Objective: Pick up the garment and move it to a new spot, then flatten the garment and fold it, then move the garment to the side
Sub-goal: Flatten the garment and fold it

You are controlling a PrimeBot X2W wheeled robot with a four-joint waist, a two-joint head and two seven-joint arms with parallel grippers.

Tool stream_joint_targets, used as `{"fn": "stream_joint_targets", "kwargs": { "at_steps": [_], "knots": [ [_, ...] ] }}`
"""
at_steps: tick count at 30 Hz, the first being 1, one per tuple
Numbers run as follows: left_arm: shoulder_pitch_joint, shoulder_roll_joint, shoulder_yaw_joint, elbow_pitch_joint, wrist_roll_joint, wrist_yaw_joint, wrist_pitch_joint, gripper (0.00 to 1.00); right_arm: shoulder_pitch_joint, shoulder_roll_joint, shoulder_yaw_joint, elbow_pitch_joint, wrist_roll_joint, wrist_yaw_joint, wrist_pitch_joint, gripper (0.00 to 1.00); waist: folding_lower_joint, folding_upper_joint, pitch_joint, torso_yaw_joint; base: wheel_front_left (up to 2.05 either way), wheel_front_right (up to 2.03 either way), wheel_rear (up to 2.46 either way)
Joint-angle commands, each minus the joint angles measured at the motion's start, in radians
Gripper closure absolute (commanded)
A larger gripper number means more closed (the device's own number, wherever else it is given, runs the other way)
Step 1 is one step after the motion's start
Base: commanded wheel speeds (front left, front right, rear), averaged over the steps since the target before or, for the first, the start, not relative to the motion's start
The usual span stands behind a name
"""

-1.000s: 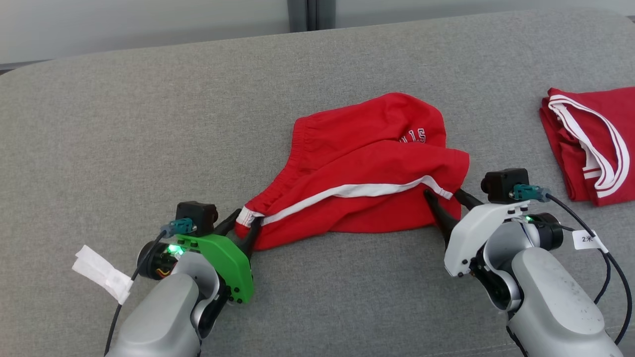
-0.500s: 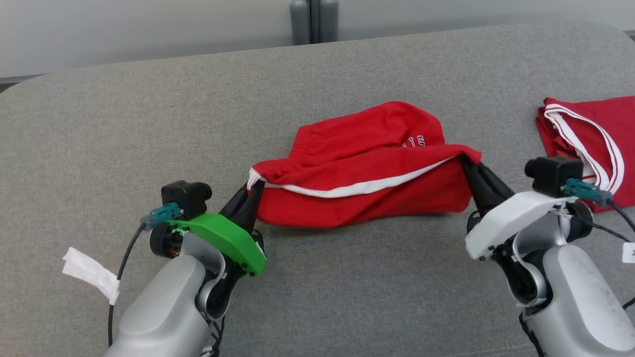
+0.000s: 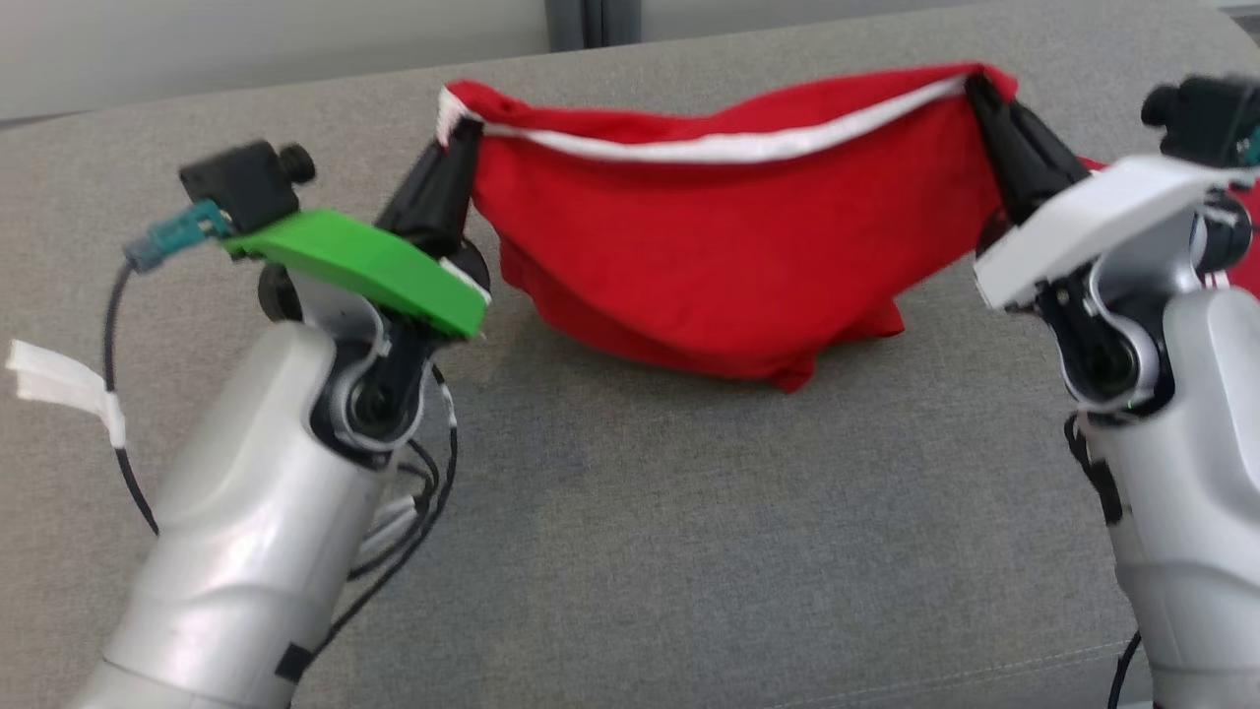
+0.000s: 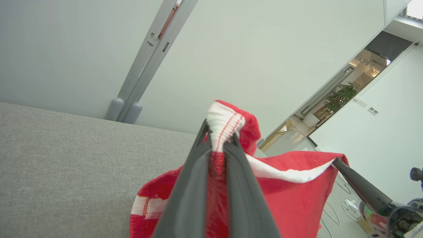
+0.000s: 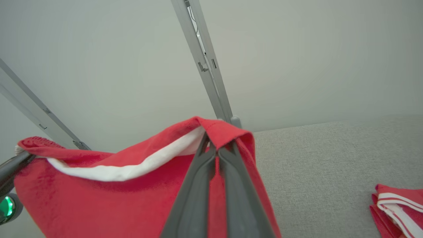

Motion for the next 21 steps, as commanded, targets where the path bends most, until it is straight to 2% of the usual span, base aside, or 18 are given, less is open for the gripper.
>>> {"fn": "stream_joint_targets", "kwargs": {
  "at_steps": [1,5,8,12,14,17,21],
  "knots": [
    [-0.066,0.004,0.018,0.026,-0.005,0.009,0.005,1.00,-0.088,-0.007,0.018,0.052,0.006,0.000,-0.006,1.00,0.0000,0.0000,0.089,-0.051,0.00,0.00,0.00],
    [-0.235,-0.002,0.086,0.121,-0.016,0.025,-0.026,1.00,-0.336,-0.011,0.084,0.242,-0.040,0.000,-0.092,1.00,0.0000,0.0000,0.174,-0.096,0.00,0.00,0.00],
    [-0.369,0.004,0.127,0.184,0.008,0.012,-0.094,1.00,-0.521,-0.008,0.105,0.358,-0.097,0.000,-0.237,1.00,0.0000,0.0000,0.217,-0.117,0.00,0.00,0.00],
    [-0.492,-0.011,0.169,0.204,0.037,-0.018,-0.166,1.00,-0.687,-0.010,0.115,0.447,-0.151,-0.001,-0.446,1.00,0.0000,0.0000,0.237,-0.124,0.00,0.00,0.00],
    [-0.525,-0.020,0.197,0.189,0.052,-0.030,-0.180,1.00,-0.742,-0.013,0.107,0.467,-0.157,-0.001,-0.500,1.00,0.0000,0.0000,0.238,-0.122,0.00,0.00,0.00],
    [-0.529,-0.036,0.252,0.137,0.088,-0.041,-0.186,1.00,-0.768,-0.027,0.099,0.459,-0.163,-0.001,-0.525,1.00,0.0000,0.0000,0.238,-0.113,0.00,0.00,0.00],
    [-0.408,-0.070,0.269,0.037,0.158,-0.042,-0.185,1.00,-0.685,-0.052,0.139,0.438,-0.141,-0.001,-0.528,1.00,0.0000,0.0000,0.245,-0.091,0.00,0.00,0.00]
  ]
}}
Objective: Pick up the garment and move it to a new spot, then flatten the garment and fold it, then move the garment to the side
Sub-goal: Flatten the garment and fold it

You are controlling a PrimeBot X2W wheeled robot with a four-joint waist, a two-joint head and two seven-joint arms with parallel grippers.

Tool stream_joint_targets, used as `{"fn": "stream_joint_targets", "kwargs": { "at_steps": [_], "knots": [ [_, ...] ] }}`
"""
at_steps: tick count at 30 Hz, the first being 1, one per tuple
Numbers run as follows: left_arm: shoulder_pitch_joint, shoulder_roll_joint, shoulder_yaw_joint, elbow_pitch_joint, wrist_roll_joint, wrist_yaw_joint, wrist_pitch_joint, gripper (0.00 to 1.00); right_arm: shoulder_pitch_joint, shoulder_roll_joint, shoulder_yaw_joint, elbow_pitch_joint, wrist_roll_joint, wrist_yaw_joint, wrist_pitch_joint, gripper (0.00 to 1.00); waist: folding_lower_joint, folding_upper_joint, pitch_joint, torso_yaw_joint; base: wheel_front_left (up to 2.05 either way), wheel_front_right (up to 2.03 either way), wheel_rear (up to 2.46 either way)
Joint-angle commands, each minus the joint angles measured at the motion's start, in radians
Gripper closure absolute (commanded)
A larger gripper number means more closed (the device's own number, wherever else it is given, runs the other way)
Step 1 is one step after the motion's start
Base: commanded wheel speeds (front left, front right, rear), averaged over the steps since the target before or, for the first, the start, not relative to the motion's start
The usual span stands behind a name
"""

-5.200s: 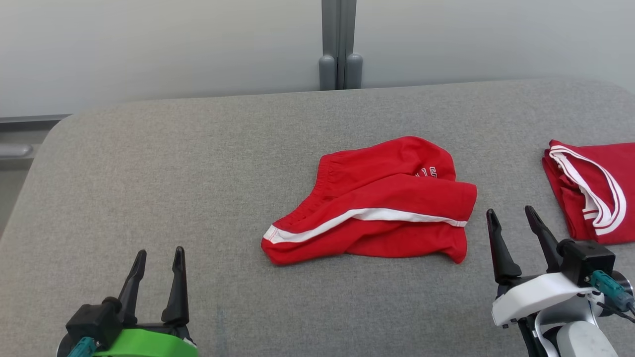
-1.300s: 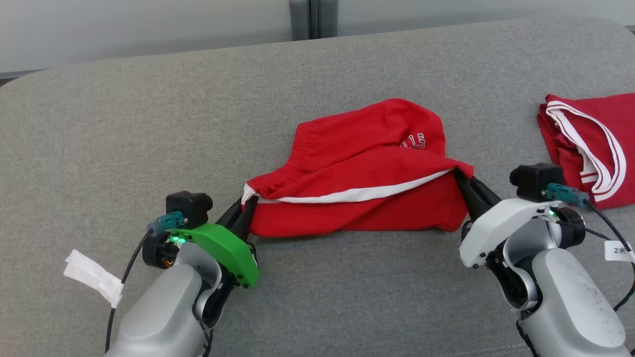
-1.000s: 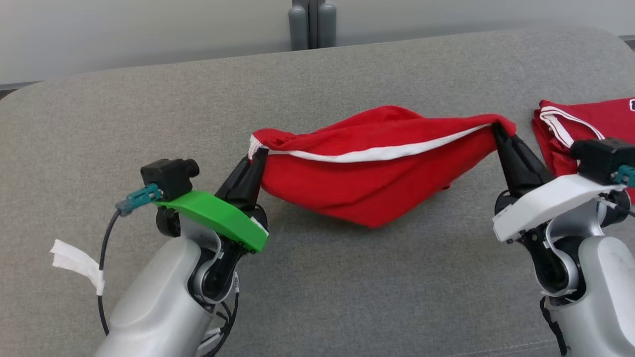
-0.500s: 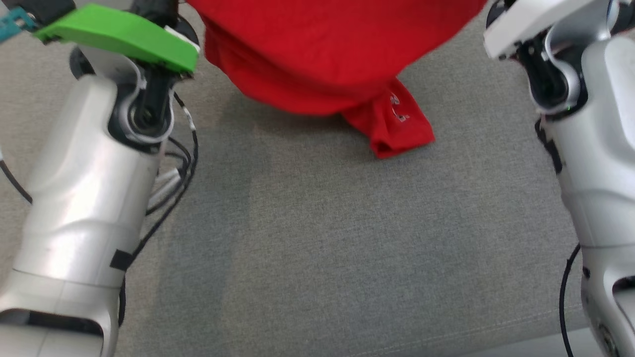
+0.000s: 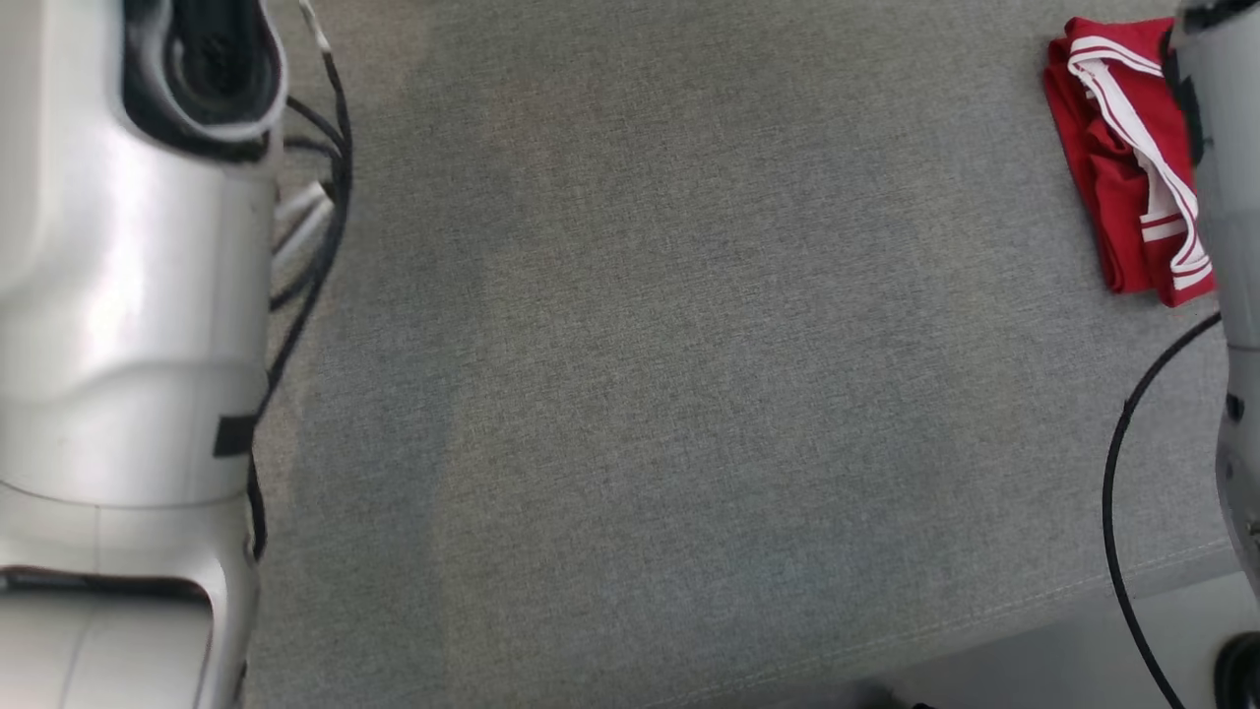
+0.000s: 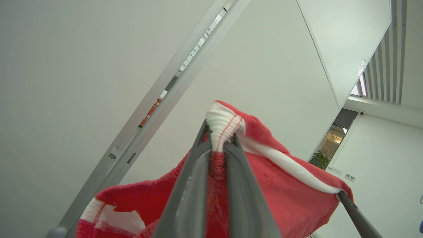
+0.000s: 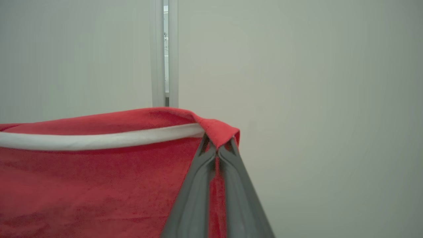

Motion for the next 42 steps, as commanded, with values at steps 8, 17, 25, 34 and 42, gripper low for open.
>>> {"fn": "stream_joint_targets", "kwargs": {
  "at_steps": [8,17,25,34,42],
  "knots": [
    [0.424,-0.016,-0.100,-0.063,0.058,0.001,-0.003,1.00,0.371,-0.082,0.187,-0.037,0.156,-0.002,0.049,1.00,-0.0001,0.0000,-0.033,0.059,0.00,0.00,0.00],
    [0.731,0.032,-0.202,-0.080,0.105,0.000,-0.003,1.00,0.806,-0.191,0.173,-0.268,0.303,-0.002,0.307,1.00,-0.0001,0.0000,-0.146,0.095,0.00,0.00,0.00],
    [0.904,0.133,-0.324,-0.052,0.097,0.000,0.005,1.00,1.178,-0.223,0.032,-0.602,0.307,-0.002,0.659,1.00,-0.0001,0.0000,-0.234,0.093,0.00,0.00,0.00],
    [1.023,0.235,-0.392,-0.098,0.116,0.026,0.066,1.00,1.513,-0.082,-0.227,-0.940,0.229,-0.002,1.085,1.00,-0.0001,0.0000,-0.271,0.097,0.00,0.00,0.00],
    [1.034,0.267,-0.428,-0.231,0.138,0.055,0.135,1.00,1.494,-0.020,-0.326,-1.096,0.101,-0.002,1.145,1.00,-0.0001,0.0000,-0.271,0.129,0.00,0.00,0.00]
  ]
}}
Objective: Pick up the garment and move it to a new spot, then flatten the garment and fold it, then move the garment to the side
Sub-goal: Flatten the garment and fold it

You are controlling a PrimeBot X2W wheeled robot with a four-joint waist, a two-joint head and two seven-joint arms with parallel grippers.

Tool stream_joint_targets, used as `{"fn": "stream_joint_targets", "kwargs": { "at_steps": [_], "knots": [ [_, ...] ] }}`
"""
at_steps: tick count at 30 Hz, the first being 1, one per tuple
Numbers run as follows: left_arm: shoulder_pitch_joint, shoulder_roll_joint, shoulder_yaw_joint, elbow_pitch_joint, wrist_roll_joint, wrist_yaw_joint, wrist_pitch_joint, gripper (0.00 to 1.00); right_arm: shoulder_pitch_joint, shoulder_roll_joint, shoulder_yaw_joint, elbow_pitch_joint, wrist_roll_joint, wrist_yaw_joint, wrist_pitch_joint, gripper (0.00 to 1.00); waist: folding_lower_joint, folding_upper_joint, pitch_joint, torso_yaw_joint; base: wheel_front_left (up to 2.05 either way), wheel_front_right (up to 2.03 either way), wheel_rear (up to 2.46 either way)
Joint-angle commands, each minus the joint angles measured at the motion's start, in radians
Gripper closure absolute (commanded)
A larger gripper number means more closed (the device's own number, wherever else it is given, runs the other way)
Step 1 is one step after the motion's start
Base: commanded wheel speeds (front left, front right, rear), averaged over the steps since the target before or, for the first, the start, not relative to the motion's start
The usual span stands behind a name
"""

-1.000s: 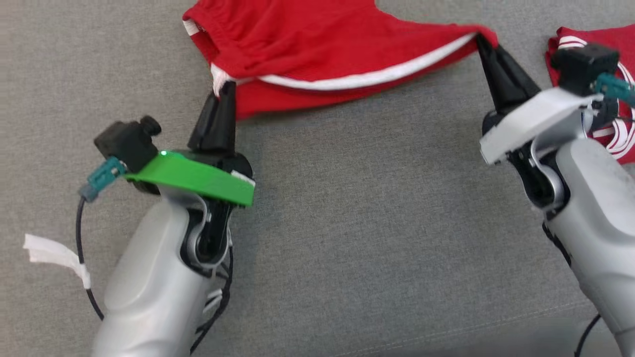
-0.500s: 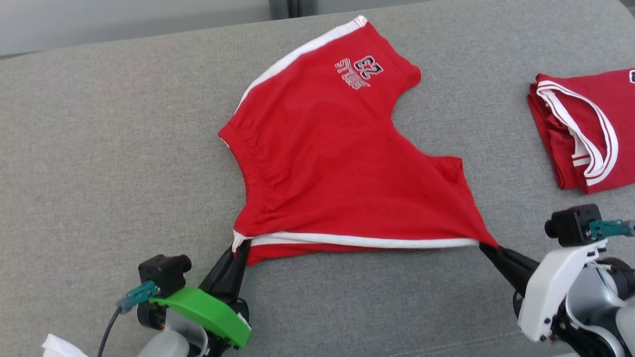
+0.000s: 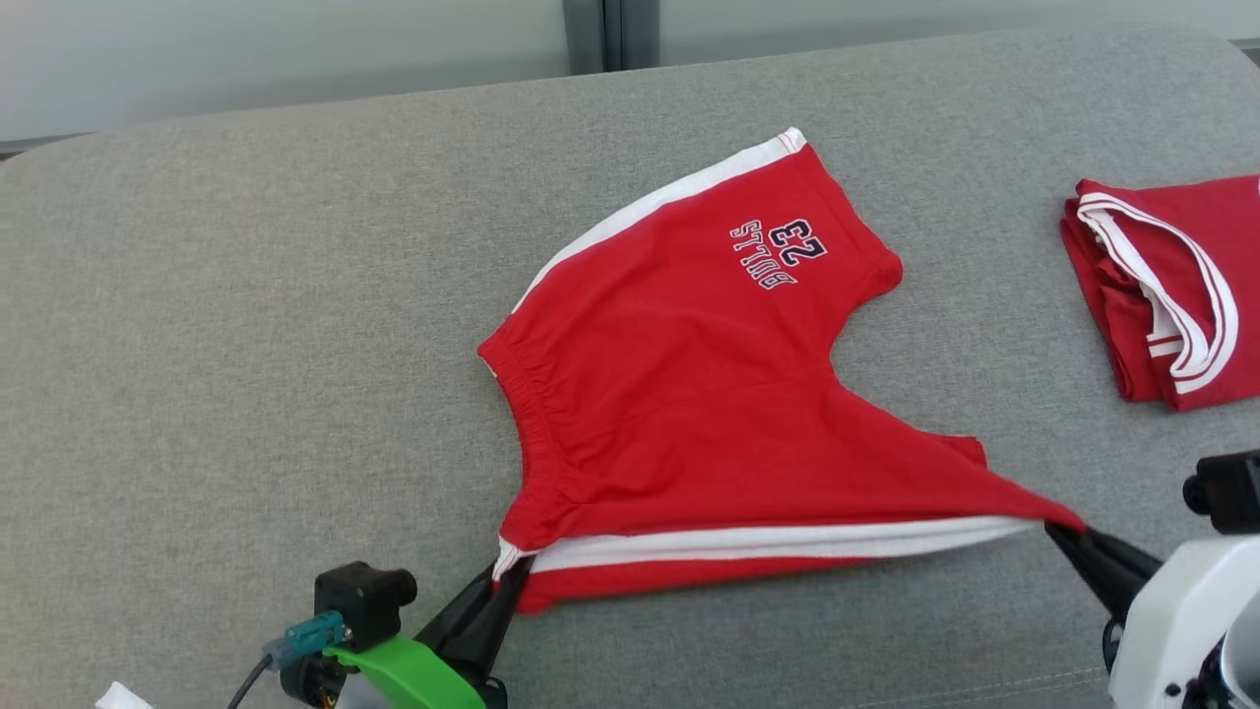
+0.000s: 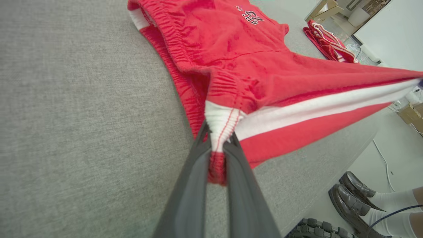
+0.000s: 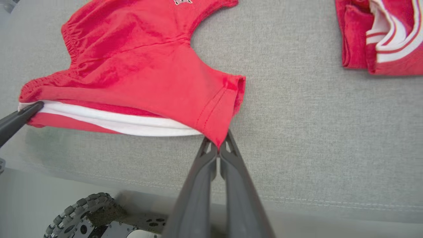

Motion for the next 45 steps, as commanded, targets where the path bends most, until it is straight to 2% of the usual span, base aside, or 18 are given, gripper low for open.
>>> {"fn": "stream_joint_targets", "kwargs": {
  "at_steps": [1,6,11,17,24,30,36,37,38,39,40,41,42,45],
  "knots": [
    [-0.025,-0.004,0.011,-0.010,0.000,0.007,-0.003,1.00,-0.041,-0.013,-0.004,0.006,-0.017,-0.002,-0.021,1.00,0.0001,0.0000,0.001,0.014,0.00,0.00,0.00],
    [-0.102,-0.039,0.013,-0.008,-0.003,0.004,0.014,1.00,-0.194,-0.079,0.043,0.092,-0.031,-0.002,-0.079,1.00,0.0001,0.0000,0.002,0.034,0.00,0.00,0.00],
    [-0.222,-0.085,0.004,0.043,0.025,-0.005,0.019,1.00,-0.392,-0.169,0.134,0.246,-0.063,-0.001,-0.154,1.00,0.0001,0.0000,0.031,0.061,0.00,0.00,0.00],
    [-0.368,-0.156,0.008,0.153,0.046,0.012,0.016,1.00,-0.627,-0.215,0.251,0.447,-0.096,-0.002,-0.254,1.00,0.0001,0.0000,0.092,0.092,0.00,0.00,0.00],
    [-0.508,-0.242,0.038,0.286,0.038,0.042,-0.010,1.00,-0.868,-0.198,0.357,0.705,-0.133,-0.002,-0.403,1.00,0.0001,0.0000,0.174,0.113,0.00,0.00,0.00],
    [-0.606,-0.288,0.057,0.385,0.028,0.072,-0.015,1.00,-1.036,-0.173,0.416,0.892,-0.165,-0.002,-0.535,1.00,0.0001,0.0000,0.237,0.129,0.00,0.00,0.00],
    [-0.664,-0.312,0.051,0.443,0.015,0.062,-0.040,1.00,-1.146,-0.145,0.449,1.051,-0.180,-0.002,-0.616,1.00,0.0001,0.0000,0.272,0.153,0.00,0.00,0.00],
    [-0.669,-0.315,0.048,0.449,0.011,0.059,-0.043,0.93,-1.157,-0.142,0.453,1.071,-0.180,-0.002,-0.626,1.00,0.0001,0.0000,0.273,0.157,0.00,0.00,0.00],
    [-0.672,-0.318,0.048,0.457,0.003,0.053,-0.046,0.67,-1.168,-0.139,0.459,1.093,-0.179,-0.002,-0.636,1.00,0.0001,0.0000,0.273,0.161,0.00,0.00,0.00],
    [-0.674,-0.320,0.050,0.464,-0.007,0.049,-0.048,0.53,-1.175,-0.134,0.465,1.110,-0.173,-0.002,-0.644,1.00,0.0001,0.0000,0.272,0.164,0.00,0.00,0.00],
    [-0.678,-0.322,0.045,0.472,-0.011,0.044,-0.047,0.02,-1.182,-0.131,0.473,1.130,-0.166,-0.002,-0.651,1.00,0.0001,0.0000,0.271,0.167,0.00,0.00,0.00],
    [-0.682,-0.323,0.041,0.478,-0.017,0.041,-0.050,0.00,-1.188,-0.132,0.478,1.144,-0.161,-0.002,-0.657,0.68,0.0001,0.0000,0.270,0.169,0.00,0.00,0.00],
    [-0.685,-0.325,0.039,0.485,-0.022,0.039,-0.054,0.00,-1.195,-0.133,0.481,1.161,-0.156,-0.002,-0.670,0.00,0.0001,0.0000,0.267,0.172,0.00,0.00,0.00],
    [-0.688,-0.327,0.032,0.502,-0.033,0.037,-0.066,0.00,-1.208,-0.127,0.488,1.200,-0.148,-0.002,-0.701,0.00,0.0001,0.0000,0.256,0.176,0.00,0.00,0.00]
  ]
}}
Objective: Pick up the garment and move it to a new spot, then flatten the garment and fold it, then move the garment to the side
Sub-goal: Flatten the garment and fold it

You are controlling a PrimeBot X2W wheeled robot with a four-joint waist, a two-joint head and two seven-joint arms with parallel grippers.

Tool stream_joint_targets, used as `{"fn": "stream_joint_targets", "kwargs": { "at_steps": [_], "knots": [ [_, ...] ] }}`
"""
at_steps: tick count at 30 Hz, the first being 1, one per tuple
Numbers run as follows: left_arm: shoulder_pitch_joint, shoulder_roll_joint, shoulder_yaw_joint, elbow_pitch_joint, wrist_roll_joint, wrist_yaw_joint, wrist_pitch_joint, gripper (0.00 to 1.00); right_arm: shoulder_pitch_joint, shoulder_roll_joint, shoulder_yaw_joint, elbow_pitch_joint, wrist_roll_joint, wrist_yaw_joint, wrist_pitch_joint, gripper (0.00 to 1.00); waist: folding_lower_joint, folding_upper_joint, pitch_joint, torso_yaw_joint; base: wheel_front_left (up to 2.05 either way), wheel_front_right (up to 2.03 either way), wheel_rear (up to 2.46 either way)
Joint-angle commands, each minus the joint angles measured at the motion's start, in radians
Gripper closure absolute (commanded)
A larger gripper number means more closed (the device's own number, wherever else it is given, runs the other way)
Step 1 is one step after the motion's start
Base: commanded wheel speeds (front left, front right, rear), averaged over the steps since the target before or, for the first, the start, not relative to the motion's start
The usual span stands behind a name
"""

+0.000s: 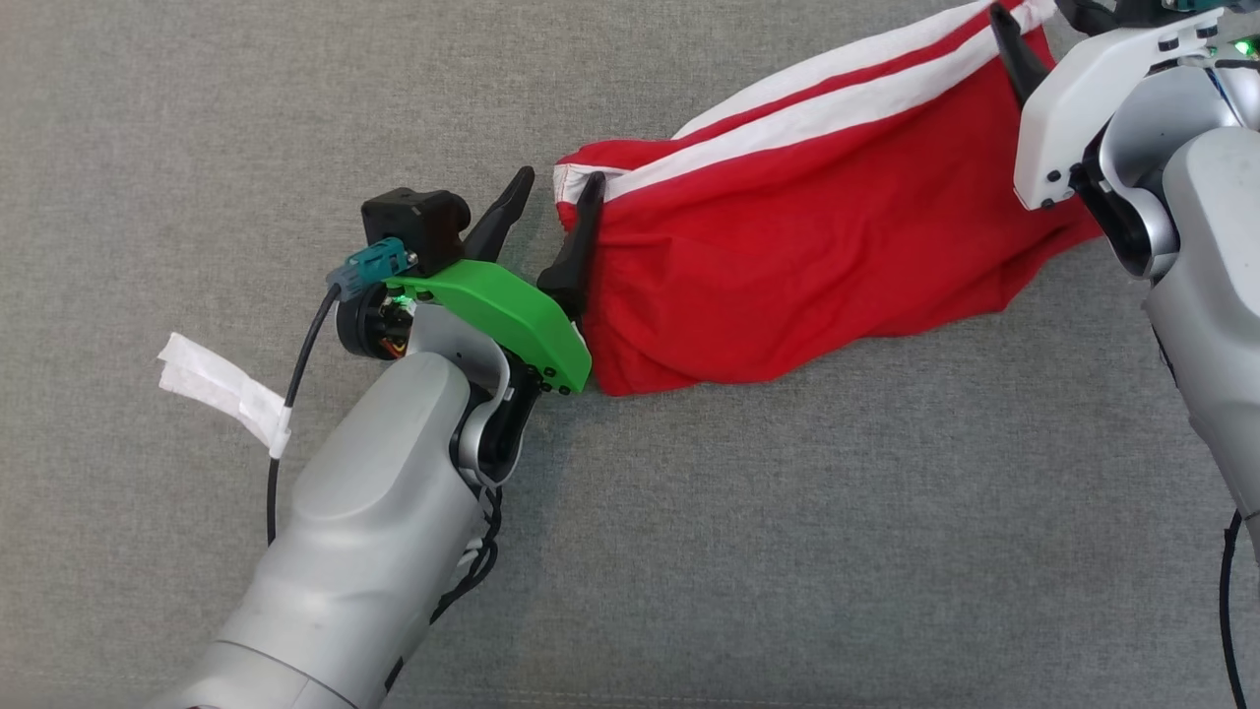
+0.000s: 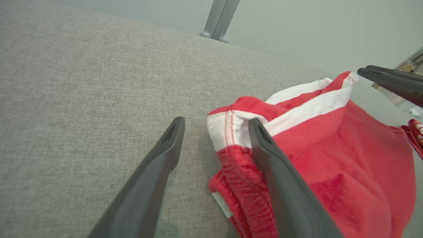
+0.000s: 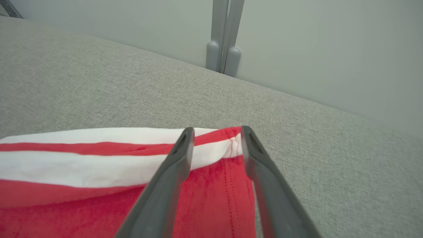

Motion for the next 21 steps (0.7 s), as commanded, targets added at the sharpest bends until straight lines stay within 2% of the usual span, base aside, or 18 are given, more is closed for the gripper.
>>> {"fn": "stream_joint_targets", "kwargs": {
  "at_steps": [1,7,10,12,16,21],
  "knots": [
    [-0.012,0.000,-0.002,0.007,-0.017,-0.009,-0.010,0.00,-0.012,0.001,0.005,0.019,0.009,-0.002,-0.015,0.00,-0.0001,0.0000,-0.013,0.004,0.00,0.00,0.00],
    [0.047,0.009,-0.007,0.001,-0.015,-0.030,-0.052,0.00,0.017,-0.003,0.019,0.070,0.049,-0.002,-0.052,0.00,-0.0001,0.0000,-0.074,0.010,0.00,0.00,0.00],
    [0.122,0.046,0.013,-0.041,0.006,-0.038,-0.076,0.00,0.054,-0.011,0.013,0.082,0.089,-0.002,-0.056,0.00,-0.0001,0.0000,-0.127,0.014,0.00,0.00,0.00],
    [0.162,0.073,0.026,-0.074,0.043,-0.026,-0.082,0.00,0.078,-0.019,0.007,0.085,0.107,-0.002,-0.050,0.00,-0.0001,0.0000,-0.151,0.019,0.00,0.00,0.00],
    [0.275,0.096,0.131,-0.214,0.132,0.001,-0.081,0.00,0.128,-0.032,-0.021,0.087,0.159,-0.002,-0.019,0.00,-0.0001,0.0000,-0.184,0.034,0.00,0.00,0.00],
    [0.414,0.091,0.271,-0.384,0.258,-0.013,-0.081,0.00,0.171,-0.048,-0.068,0.094,0.193,-0.002,0.013,0.00,-0.0001,0.0000,-0.197,0.056,0.00,0.00,0.00]
  ]
}}
